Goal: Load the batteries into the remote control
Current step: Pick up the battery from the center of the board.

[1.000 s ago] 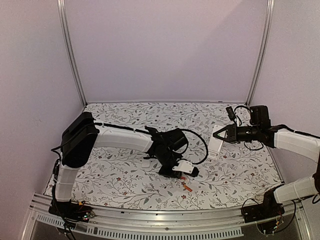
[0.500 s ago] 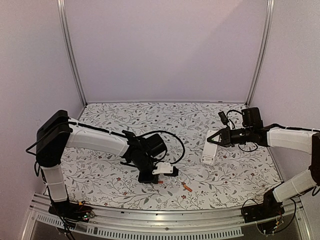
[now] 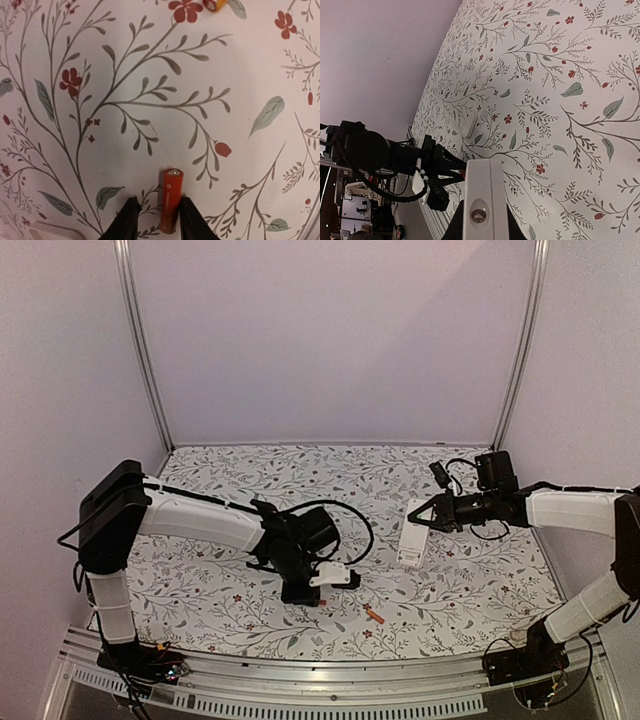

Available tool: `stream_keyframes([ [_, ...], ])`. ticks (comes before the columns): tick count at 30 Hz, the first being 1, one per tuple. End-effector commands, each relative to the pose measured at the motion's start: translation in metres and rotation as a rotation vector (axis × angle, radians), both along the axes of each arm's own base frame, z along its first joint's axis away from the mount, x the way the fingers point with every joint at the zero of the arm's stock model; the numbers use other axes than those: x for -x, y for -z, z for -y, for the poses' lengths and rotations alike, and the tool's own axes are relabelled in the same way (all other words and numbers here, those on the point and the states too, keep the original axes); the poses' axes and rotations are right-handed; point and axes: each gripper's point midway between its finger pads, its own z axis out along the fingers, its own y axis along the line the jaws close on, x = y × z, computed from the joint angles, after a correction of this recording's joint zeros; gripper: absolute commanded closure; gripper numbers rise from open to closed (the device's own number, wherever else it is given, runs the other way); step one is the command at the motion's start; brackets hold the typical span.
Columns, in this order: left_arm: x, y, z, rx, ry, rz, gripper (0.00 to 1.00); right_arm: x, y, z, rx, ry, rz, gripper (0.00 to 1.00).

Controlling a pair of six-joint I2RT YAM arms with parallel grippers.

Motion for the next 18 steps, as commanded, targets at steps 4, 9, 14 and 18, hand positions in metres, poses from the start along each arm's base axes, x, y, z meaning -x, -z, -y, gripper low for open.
stream_keyframes([
  [4,0.008,0.006,0.014,-0.014,0.046,-0.004,0.76,-0.002,0.000,-0.005,0.000,-0.013,-0.022,1.00],
  [9,0.011,0.005,0.014,-0.013,0.055,-0.019,0.93,-0.001,0.001,-0.006,0.006,-0.020,-0.034,1.00],
  [14,0.006,-0.031,0.033,0.150,0.052,0.026,0.99,0.009,0.000,-0.024,0.005,-0.073,-0.047,1.00],
  [18,0.005,-0.091,0.066,0.436,0.062,0.082,1.00,0.017,-0.003,-0.042,0.000,-0.118,-0.052,1.00],
])
